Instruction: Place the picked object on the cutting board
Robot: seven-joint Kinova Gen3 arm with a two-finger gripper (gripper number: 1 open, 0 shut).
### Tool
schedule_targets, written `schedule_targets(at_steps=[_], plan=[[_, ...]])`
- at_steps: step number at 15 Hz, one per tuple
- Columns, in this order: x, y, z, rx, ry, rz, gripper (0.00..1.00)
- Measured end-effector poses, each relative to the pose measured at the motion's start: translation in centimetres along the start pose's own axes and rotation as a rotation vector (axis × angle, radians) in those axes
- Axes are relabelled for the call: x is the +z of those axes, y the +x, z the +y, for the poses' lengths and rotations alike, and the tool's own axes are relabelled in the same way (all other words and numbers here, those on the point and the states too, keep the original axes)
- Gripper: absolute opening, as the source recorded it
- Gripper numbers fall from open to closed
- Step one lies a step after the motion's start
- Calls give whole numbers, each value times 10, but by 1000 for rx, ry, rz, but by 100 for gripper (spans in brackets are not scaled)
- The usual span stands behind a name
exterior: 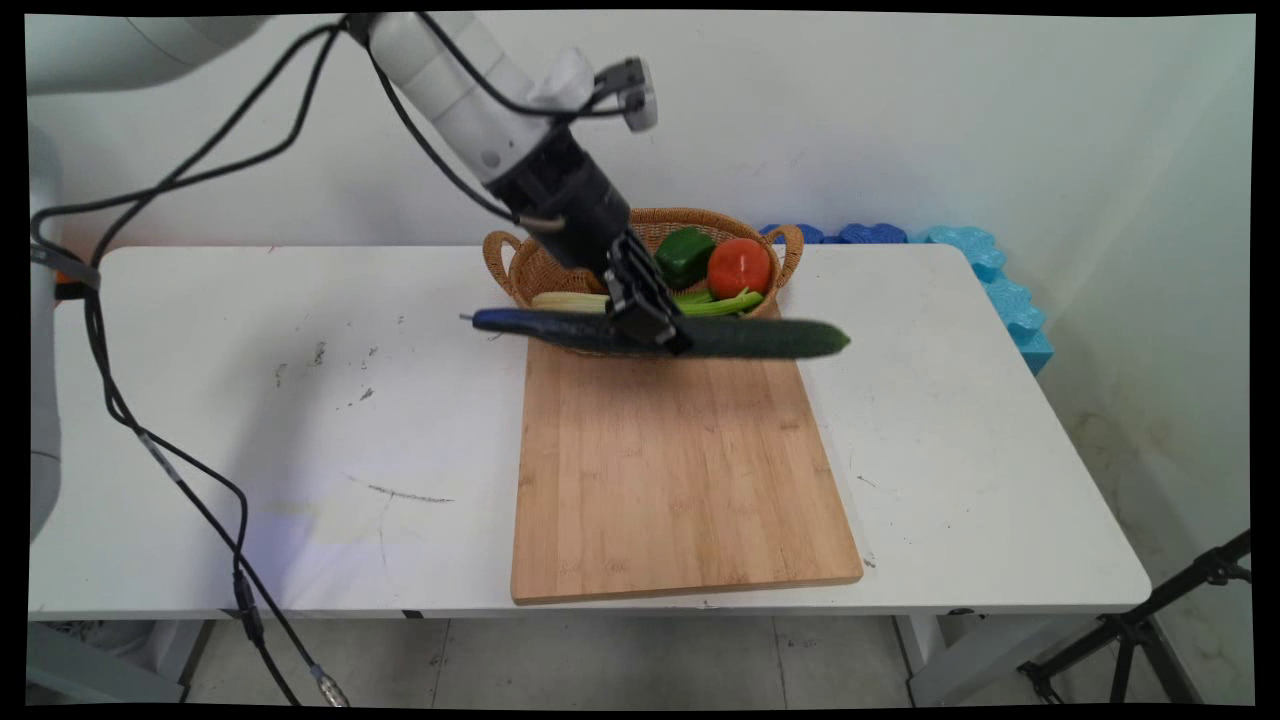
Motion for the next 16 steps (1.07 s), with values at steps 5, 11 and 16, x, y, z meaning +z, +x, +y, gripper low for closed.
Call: schedule_targets(at_steps=[5, 11, 16], plan=[[35, -16, 5, -19, -51, -41, 0], [74, -36, 13, -63, -74, -72, 0], [98, -47, 12, -94, -58, -87, 0]])
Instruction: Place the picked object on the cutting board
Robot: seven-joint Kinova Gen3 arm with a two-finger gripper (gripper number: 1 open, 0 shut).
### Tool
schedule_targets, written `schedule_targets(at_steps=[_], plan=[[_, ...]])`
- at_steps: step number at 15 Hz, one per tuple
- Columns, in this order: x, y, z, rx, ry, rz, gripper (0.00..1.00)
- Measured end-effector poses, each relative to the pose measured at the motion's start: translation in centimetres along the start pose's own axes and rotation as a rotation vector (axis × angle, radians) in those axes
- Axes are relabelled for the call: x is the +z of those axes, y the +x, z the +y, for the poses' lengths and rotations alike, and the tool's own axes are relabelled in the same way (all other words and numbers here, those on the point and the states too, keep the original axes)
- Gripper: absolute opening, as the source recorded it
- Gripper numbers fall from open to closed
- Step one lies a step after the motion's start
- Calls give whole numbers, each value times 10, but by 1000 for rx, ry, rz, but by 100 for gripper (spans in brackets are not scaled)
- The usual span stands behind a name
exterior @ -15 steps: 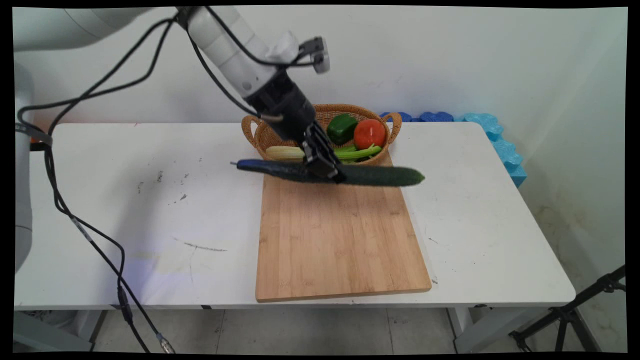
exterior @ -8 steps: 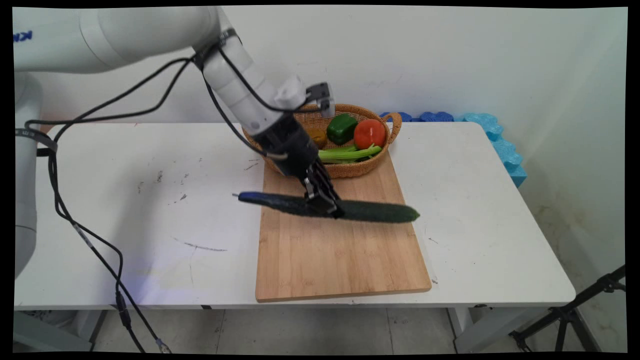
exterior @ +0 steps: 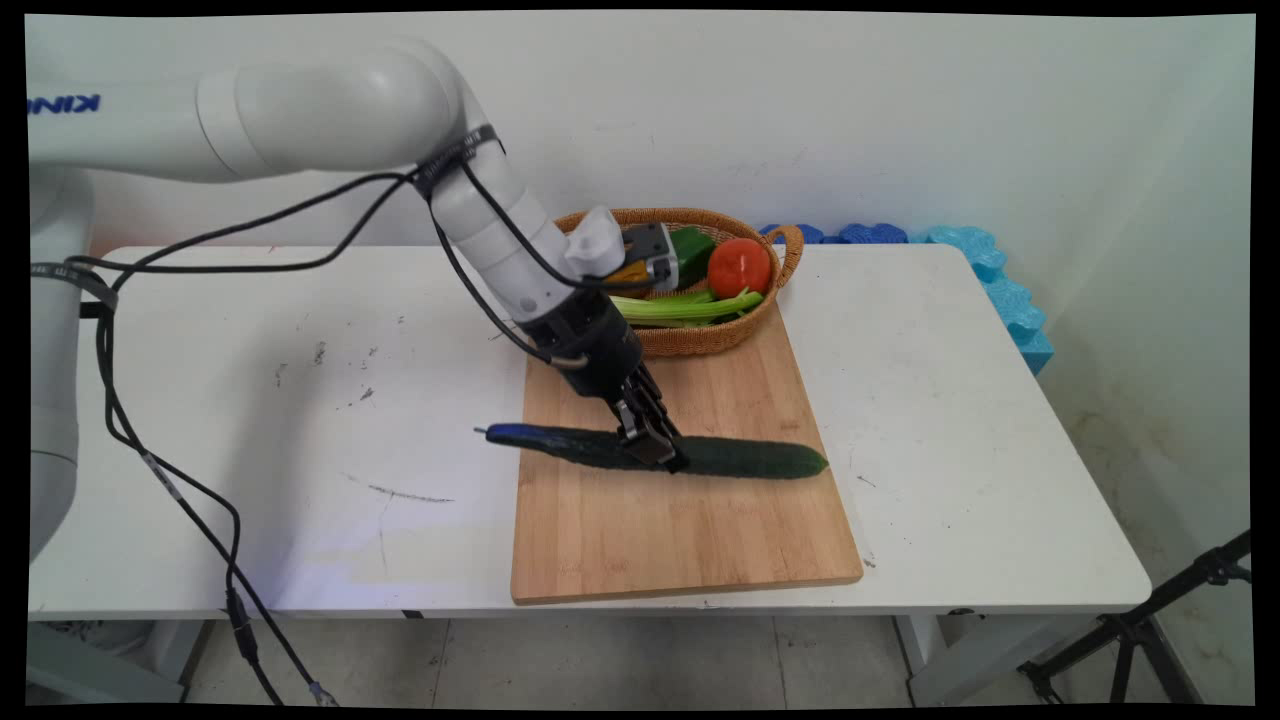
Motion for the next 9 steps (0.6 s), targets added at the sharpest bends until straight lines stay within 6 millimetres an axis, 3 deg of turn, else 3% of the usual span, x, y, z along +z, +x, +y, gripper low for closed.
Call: schedule_targets(at_steps=[7, 8, 9], plan=[[31, -7, -6, -37, 22, -4, 0], [33, -7, -6, -40, 23, -4, 100], [36, -8, -6, -43, 25, -4, 100]])
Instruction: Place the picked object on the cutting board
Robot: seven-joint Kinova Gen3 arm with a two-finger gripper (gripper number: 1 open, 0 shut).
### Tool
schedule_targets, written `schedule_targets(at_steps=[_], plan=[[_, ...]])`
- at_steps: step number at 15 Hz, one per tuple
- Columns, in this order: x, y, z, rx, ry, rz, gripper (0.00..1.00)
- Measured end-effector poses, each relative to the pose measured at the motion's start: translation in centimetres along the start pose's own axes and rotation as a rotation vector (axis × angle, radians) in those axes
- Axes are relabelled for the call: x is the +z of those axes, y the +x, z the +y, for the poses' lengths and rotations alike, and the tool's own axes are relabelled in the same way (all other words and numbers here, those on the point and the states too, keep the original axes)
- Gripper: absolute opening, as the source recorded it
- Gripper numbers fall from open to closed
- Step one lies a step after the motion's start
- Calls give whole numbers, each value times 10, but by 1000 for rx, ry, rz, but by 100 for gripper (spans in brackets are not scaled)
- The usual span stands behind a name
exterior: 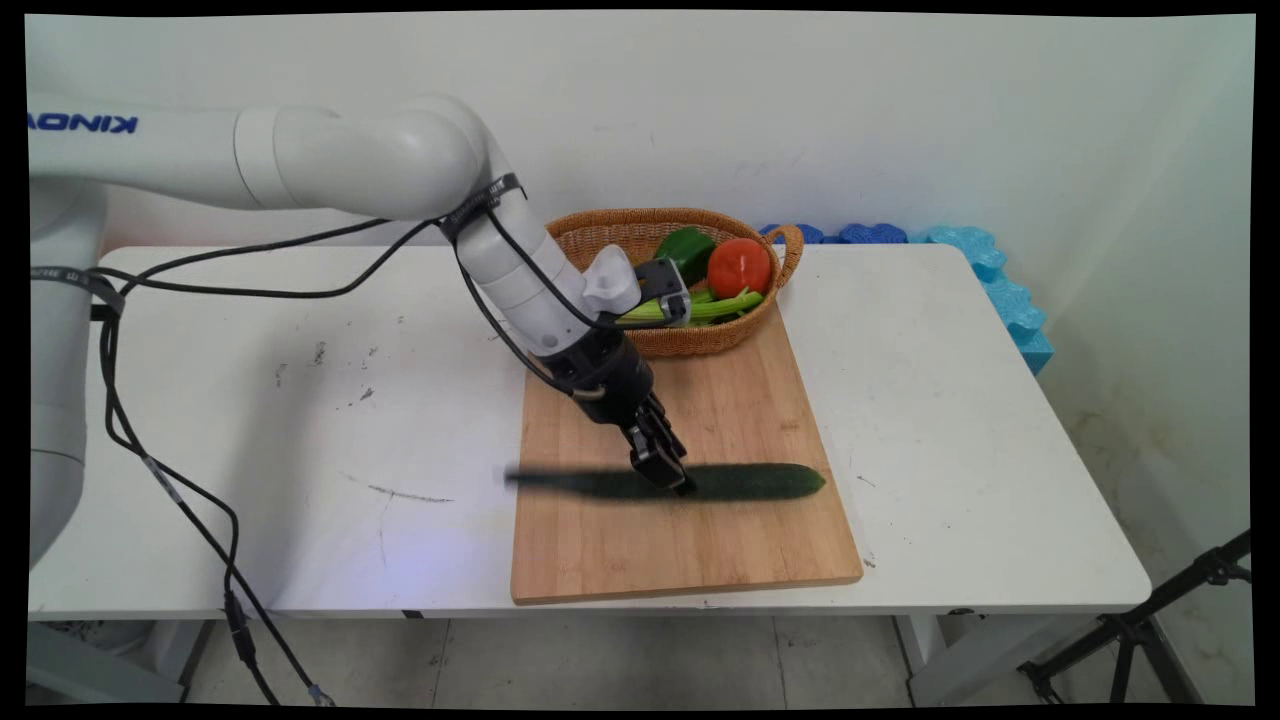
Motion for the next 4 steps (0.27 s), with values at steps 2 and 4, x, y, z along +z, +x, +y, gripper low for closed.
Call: schedule_targets(at_steps=[2, 4], plan=[[4, -1, 0, -7, 6, -2, 100], [7, -1, 0, -12, 10, -2, 100]])
